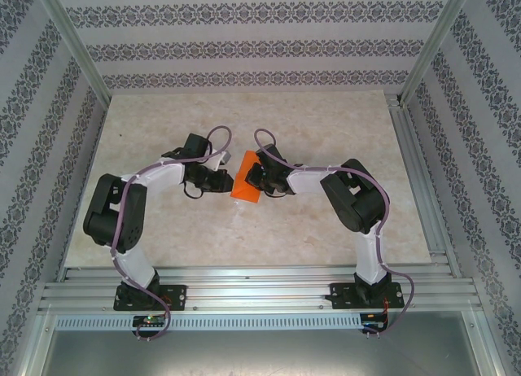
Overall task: Fold a paper plane with a square sheet of paper (fold left side to right side)
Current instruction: Fold the triangle a second time at the center of the table.
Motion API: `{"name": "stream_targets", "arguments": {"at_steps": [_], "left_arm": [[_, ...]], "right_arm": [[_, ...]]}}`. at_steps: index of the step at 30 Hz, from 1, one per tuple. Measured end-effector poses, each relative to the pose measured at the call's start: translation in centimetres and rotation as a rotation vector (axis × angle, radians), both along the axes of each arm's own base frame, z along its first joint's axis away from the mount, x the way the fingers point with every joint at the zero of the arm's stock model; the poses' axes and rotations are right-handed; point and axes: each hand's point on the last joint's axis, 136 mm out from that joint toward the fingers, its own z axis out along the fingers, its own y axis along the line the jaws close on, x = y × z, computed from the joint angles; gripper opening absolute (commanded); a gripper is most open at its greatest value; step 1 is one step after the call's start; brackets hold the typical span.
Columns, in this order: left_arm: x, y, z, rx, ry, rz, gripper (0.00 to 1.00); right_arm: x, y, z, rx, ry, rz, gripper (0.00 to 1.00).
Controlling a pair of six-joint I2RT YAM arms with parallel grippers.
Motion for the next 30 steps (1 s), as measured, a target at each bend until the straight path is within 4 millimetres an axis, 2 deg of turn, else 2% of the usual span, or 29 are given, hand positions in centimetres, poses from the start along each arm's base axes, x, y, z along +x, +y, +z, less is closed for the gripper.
{"name": "stream_targets", "arguments": {"at_steps": [5, 10, 18, 27, 30], "left_arm": [[-0.4, -1.1, -3.0, -0.019, 0.084, -0.014, 0.15], [-0.2, -1.2, -4.3, -0.014, 0.108, -0.001, 0.15], [0.4, -1.5, -3.9, -0.035, 0.095, 0.018, 0.14], [2.5, -3.0, -1.7, -0.125, 0.057, 0.041, 0.11], [2.9, -3.1, -1.8, -0.129, 0.059, 0.050, 0.11]], "right_arm": [[0.0, 0.0, 0.0, -0.001, -0.002, 0.002, 0.09], [0.0, 0.0, 0.0, -0.001, -0.002, 0.003, 0.09], [0.0, 0.0, 0.0, -0.005, -0.005, 0.008, 0.09], [0.0, 0.0, 0.0, -0.010, -0.002, 0.010, 0.09], [0.0, 0.0, 0.0, -0.011, -0.001, 0.010, 0.09]]}}
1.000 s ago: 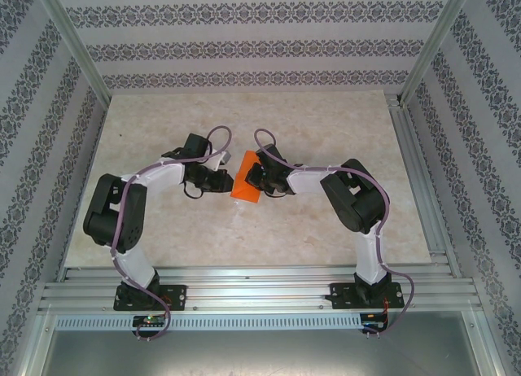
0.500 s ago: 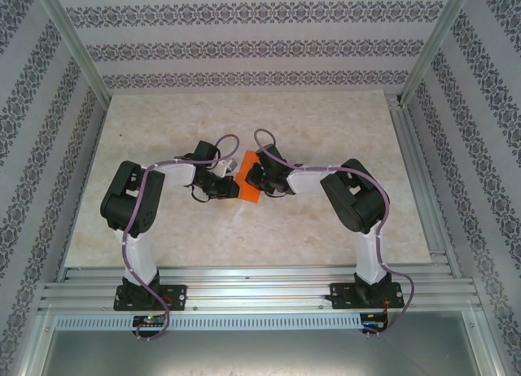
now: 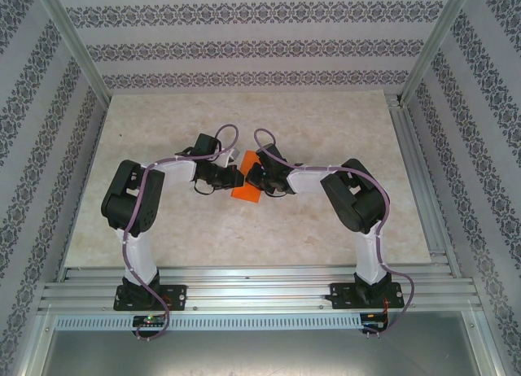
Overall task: Fold a paper plane with a square sheet of paper (fold left side to right side)
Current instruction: Fold the triangle a second time at the center of the table.
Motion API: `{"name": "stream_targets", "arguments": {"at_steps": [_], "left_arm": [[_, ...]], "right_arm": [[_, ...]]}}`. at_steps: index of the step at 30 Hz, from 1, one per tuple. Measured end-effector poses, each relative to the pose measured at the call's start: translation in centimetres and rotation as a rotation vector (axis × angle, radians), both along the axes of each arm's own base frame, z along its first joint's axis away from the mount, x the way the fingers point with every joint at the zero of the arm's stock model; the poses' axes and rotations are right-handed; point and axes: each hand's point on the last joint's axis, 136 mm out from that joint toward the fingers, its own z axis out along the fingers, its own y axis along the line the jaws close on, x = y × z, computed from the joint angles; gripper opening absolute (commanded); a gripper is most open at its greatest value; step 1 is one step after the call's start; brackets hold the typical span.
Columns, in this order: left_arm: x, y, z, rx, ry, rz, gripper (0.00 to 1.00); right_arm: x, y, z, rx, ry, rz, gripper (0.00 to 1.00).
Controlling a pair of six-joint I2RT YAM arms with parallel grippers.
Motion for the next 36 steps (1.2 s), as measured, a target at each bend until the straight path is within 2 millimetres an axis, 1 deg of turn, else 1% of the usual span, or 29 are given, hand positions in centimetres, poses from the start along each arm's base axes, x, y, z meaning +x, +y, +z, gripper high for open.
{"name": "stream_targets", "arguments": {"at_steps": [7, 8, 14, 19, 26, 32, 36], "left_arm": [[-0.1, 0.1, -2.1, 0.018, 0.046, 0.008, 0.11], [-0.1, 0.2, -2.4, 0.023, 0.053, 0.009, 0.14], [0.0, 0.4, -2.6, 0.037, 0.051, 0.016, 0.14], [-0.2, 1.2, -2.7, 0.090, 0.039, 0.031, 0.14], [-1.5, 2.7, -2.9, 0.149, 0.038, 0.054, 0.14], [-2.8, 3.6, -3.0, 0.157, 0.043, 0.059, 0.14], [-3.5, 4.6, -3.0, 0.161, 0.055, 0.078, 0.14]], "right_arm": [[0.0, 0.0, 0.0, -0.001, 0.000, -0.001, 0.09], [0.0, 0.0, 0.0, -0.001, 0.001, -0.001, 0.09], [0.0, 0.0, 0.0, -0.005, 0.005, 0.000, 0.09], [-0.1, 0.0, 0.0, -0.008, 0.007, 0.004, 0.09], [-0.2, 0.0, 0.0, -0.009, 0.012, 0.007, 0.09], [-0.5, 0.3, 0.0, -0.001, 0.024, 0.024, 0.09], [-0.7, 0.4, 0.0, 0.002, 0.029, 0.029, 0.10]]}}
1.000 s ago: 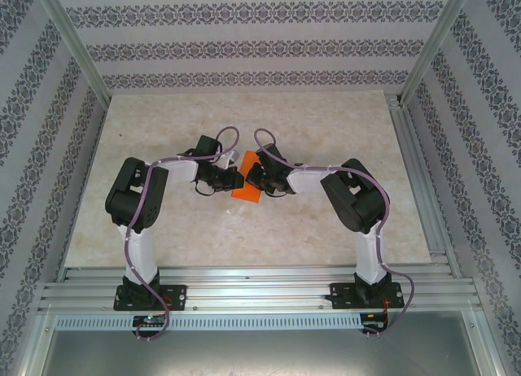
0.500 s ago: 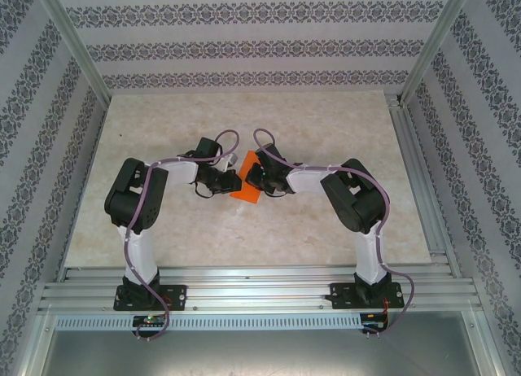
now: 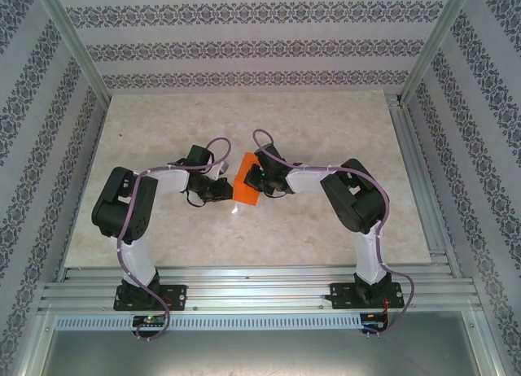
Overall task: Fold a paper plane with a square sheet of paper (fold left side to right side)
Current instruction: Fold the triangle a second time at the center of the table.
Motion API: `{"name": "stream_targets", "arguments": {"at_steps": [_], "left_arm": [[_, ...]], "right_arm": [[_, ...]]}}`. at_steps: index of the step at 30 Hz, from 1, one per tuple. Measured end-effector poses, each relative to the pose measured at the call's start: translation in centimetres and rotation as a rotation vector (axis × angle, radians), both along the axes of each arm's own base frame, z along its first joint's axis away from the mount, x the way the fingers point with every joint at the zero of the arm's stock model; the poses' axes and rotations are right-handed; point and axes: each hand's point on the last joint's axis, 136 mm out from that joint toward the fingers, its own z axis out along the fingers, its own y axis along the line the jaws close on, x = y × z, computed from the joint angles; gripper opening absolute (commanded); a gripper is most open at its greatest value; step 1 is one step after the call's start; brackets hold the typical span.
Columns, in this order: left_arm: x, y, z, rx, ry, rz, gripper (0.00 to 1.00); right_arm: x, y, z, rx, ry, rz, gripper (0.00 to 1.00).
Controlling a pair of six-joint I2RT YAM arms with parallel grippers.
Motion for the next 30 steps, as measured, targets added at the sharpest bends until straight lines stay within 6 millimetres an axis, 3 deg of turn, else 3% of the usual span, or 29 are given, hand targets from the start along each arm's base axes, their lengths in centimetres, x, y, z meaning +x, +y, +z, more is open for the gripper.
{"name": "stream_targets", "arguments": {"at_steps": [5, 11, 16, 20, 24, 30], "left_arm": [[-0.6, 1.4, 0.1, 0.025, 0.029, 0.031, 0.15], [-0.9, 2.3, 1.3, 0.044, 0.028, 0.050, 0.23], [0.4, 1.9, 2.8, 0.020, -0.011, 0.053, 0.28], [1.6, 1.5, 4.1, 0.006, -0.046, 0.059, 0.31], [2.4, 1.0, 4.9, -0.018, -0.061, 0.062, 0.24], [2.5, -0.1, 4.9, -0.069, -0.041, 0.049, 0.18]], "right_arm": [[0.1, -0.1, 0.0, -0.003, -0.002, -0.003, 0.10], [0.2, 0.0, 0.2, 0.000, -0.010, 0.003, 0.14], [0.3, -0.4, 0.9, -0.020, -0.031, 0.022, 0.23], [0.8, -1.8, 3.0, -0.046, -0.069, 0.022, 0.22], [1.7, -2.9, 5.2, -0.045, -0.121, 0.019, 0.13], [1.5, -2.6, 4.2, -0.044, -0.099, 0.031, 0.11]]}}
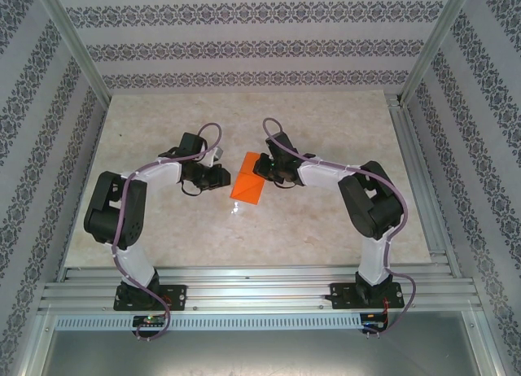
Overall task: Fold a paper plane with a square sheet of paper (fold left side to right side)
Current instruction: Fold the triangle a second time at the center of the table, then turn over the paper at the center of the table.
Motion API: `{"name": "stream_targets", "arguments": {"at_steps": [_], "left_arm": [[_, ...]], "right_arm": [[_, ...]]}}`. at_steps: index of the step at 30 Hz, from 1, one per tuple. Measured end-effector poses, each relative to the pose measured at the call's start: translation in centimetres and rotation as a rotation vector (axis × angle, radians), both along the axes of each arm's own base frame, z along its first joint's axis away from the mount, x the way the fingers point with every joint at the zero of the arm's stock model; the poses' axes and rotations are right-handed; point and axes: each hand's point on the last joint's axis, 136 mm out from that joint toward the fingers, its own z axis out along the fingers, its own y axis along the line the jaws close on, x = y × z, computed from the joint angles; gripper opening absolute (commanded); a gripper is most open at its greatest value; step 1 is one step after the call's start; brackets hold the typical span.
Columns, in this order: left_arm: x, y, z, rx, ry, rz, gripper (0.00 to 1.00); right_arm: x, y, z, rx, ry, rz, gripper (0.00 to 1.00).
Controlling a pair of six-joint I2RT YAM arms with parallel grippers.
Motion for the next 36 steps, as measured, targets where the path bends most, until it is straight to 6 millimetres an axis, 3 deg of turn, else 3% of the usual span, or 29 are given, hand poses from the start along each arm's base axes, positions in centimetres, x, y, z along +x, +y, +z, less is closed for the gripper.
{"name": "stream_targets", "arguments": {"at_steps": [3, 10, 16, 20, 27, 33, 36], "left_arm": [[-0.4, -0.7, 0.1, -0.014, 0.006, -0.018, 0.18], [-0.3, -1.2, -0.2, -0.017, 0.007, -0.017, 0.38], [0.9, -1.6, -1.9, -0.008, 0.034, -0.016, 0.42], [2.0, -1.9, -2.4, -0.003, 0.032, -0.018, 0.44], [3.8, -2.4, -1.7, -0.007, -0.005, -0.018, 0.38], [4.2, -2.7, -2.3, -0.009, 0.002, -0.027, 0.28], [4.2, -2.9, -2.7, -0.012, 0.010, -0.037, 0.17]], "right_arm": [[0.0, 0.7, -0.9, 0.005, 0.017, 0.013, 0.11], [0.1, 1.0, -2.8, -0.007, 0.048, 0.015, 0.12], [0.0, 0.7, -2.5, -0.005, 0.035, 0.018, 0.20], [-0.3, -0.7, -1.2, -0.014, 0.005, 0.017, 0.28], [-1.5, -4.2, 1.0, -0.020, -0.059, 0.009, 0.33], [-3.3, -5.9, -0.9, -0.040, -0.036, 0.021, 0.38], [-4.1, -6.2, -1.9, -0.024, -0.020, 0.031, 0.44]]}}
